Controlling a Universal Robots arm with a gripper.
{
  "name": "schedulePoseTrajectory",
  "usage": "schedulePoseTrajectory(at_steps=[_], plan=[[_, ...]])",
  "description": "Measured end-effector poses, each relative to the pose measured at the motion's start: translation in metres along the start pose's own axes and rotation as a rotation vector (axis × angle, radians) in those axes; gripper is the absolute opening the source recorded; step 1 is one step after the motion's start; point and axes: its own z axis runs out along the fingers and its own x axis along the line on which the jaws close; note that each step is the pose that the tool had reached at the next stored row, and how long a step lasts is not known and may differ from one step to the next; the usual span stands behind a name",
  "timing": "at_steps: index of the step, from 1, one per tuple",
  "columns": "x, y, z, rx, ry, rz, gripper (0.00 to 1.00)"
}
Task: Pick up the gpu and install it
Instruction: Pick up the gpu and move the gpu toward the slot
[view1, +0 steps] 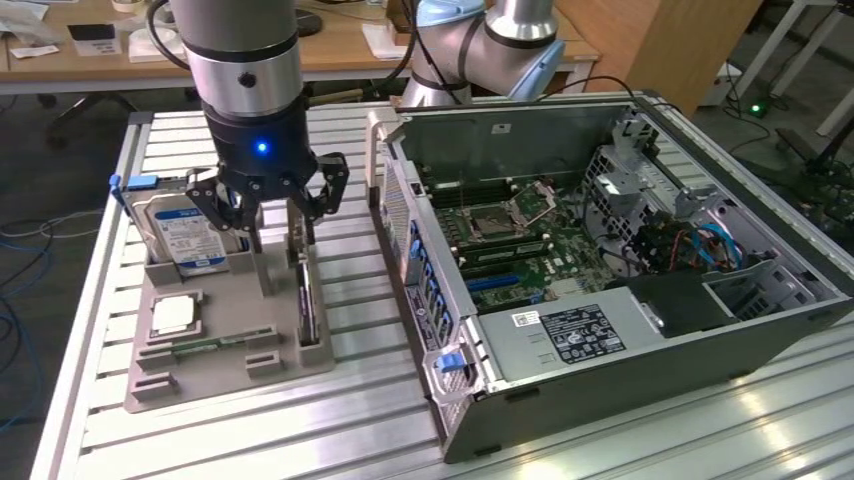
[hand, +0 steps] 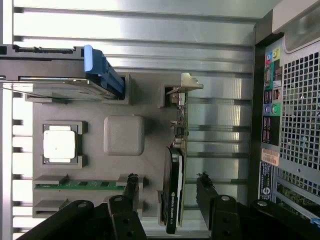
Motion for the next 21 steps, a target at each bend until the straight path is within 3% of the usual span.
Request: schedulePoseTrajectory(at_steps=[21], plan=[[-0.0022, -0.0008, 0.0053, -0.0007, 0.0018, -0.021, 0.59]])
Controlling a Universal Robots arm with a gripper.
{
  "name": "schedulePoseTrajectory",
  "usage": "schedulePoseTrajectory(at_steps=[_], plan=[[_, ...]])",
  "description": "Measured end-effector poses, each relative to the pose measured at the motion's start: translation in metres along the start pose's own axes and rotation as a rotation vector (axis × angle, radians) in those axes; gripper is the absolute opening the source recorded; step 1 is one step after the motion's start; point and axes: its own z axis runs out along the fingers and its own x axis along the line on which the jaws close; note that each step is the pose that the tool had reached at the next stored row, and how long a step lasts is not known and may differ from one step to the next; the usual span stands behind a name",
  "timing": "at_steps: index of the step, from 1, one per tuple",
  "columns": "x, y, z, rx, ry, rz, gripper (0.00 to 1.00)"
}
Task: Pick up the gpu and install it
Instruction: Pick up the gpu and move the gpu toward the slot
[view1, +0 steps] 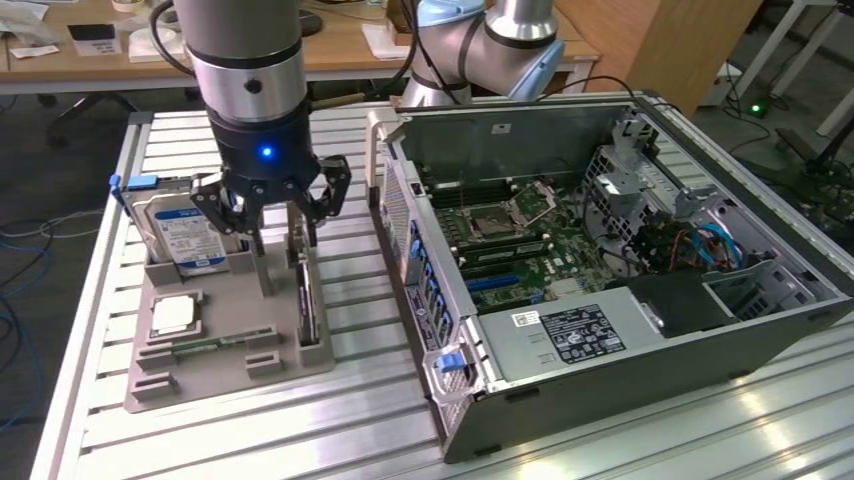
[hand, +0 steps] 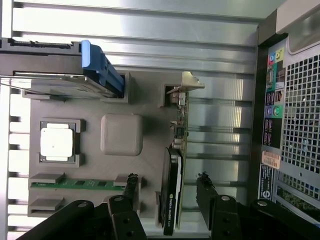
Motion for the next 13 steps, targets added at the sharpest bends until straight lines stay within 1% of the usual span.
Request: schedulePoseTrajectory(at_steps=[3, 10, 11, 12, 13], plan=[[0.0, -0.001, 0.0043, -0.0011, 0.0, 0.0, 0.59], [0.0, -0.0045, 0.0098, -0.0012, 0.0005, 0.0, 0.59], [0.0, -0.0047, 0.011, -0.0013, 0.0004, 0.0, 0.6], [0.0, -0.0048, 0.0122, -0.0012, 0.0005, 0.001, 0.66], [0.0, -0.0049, 0.0132, -0.0011, 0.0005, 0.0, 0.66]])
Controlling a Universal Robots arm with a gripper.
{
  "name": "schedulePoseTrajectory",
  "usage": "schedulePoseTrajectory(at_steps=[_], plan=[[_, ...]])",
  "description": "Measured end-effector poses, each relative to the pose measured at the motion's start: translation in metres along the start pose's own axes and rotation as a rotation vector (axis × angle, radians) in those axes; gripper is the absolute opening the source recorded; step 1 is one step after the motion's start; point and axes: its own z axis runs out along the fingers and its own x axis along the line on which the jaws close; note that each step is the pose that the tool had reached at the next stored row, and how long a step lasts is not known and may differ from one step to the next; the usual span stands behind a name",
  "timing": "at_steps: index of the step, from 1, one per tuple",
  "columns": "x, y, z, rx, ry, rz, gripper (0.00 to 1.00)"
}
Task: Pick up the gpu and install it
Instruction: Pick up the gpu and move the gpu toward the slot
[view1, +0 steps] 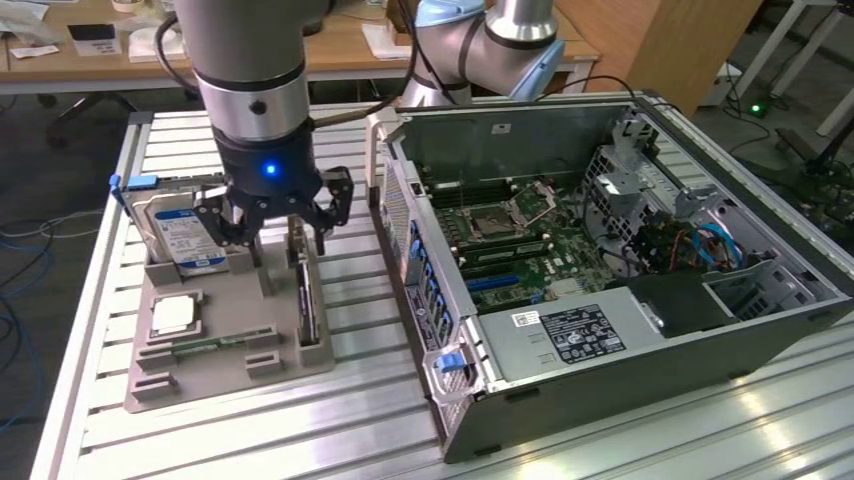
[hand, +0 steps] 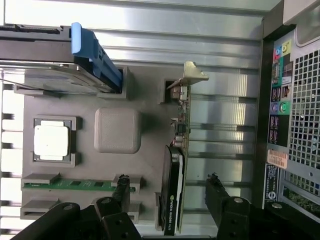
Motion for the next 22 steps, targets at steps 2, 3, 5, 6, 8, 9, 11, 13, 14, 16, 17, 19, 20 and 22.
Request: schedulePoseTrajectory(at_steps=[2, 3, 5, 6, 8, 9, 11, 13, 14, 16, 17, 19, 20, 22], plan=[[0.0, -0.001, 0.0015, 0.0001, 0.0002, 0.0, 0.72], [0.0, -0.0013, 0.0025, 0.0, 0.0001, 0.0, 0.72], [-0.001, -0.002, 0.0046, 0.0, 0.0001, 0.0, 0.72], [0.0, -0.0024, 0.006, 0.0, 0.0002, 0.0, 0.72], [0.0, -0.0046, 0.0086, 0.0001, 0.0003, 0.001, 0.72], [0.0, -0.0063, 0.0096, 0.0001, 0.0002, 0.001, 0.72], [0.0, -0.0087, 0.0128, -0.0001, -0.0002, 0.004, 0.72], [0.0, -0.0089, 0.0162, 0.0001, -0.0001, 0.006, 0.72], [-0.001, -0.009, 0.018, 0.0001, -0.0001, 0.007, 0.72], [-0.001, -0.0091, 0.0217, 0.0002, 0.0009, 0.012, 0.72], [-0.002, -0.0091, 0.0236, 0.0001, 0.001, 0.015, 0.72], [-0.003, -0.0093, 0.0273, 0.0002, 0.0006, 0.024, 0.72], [-0.004, -0.0094, 0.029, 0.0004, 0.0005, 0.028, 0.72], [-0.006, -0.0096, 0.0325, 0.0005, 0.0002, 0.034, 0.72]])
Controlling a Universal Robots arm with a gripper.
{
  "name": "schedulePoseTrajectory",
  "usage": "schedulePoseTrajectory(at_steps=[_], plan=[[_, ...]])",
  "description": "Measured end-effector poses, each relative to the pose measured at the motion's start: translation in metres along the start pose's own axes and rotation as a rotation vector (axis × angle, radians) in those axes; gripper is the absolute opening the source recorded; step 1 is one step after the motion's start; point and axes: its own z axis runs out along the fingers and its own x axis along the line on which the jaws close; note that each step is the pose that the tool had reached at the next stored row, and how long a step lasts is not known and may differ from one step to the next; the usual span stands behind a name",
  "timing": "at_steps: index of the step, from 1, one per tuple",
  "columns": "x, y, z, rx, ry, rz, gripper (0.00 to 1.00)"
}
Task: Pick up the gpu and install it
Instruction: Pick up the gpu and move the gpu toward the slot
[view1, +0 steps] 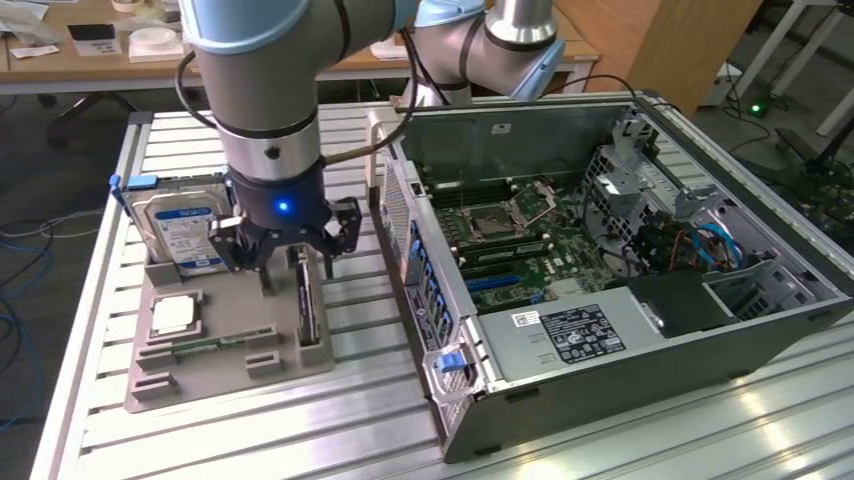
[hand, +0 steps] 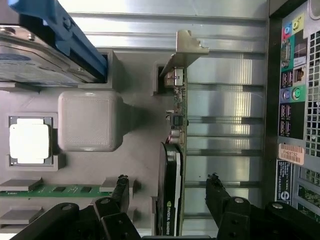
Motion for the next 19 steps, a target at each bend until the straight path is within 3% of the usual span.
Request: schedulePoseTrajectory(at_steps=[19], plan=[[0.0, 0.0047, 0.0346, 0.0004, -0.0014, 0.039, 0.72]])
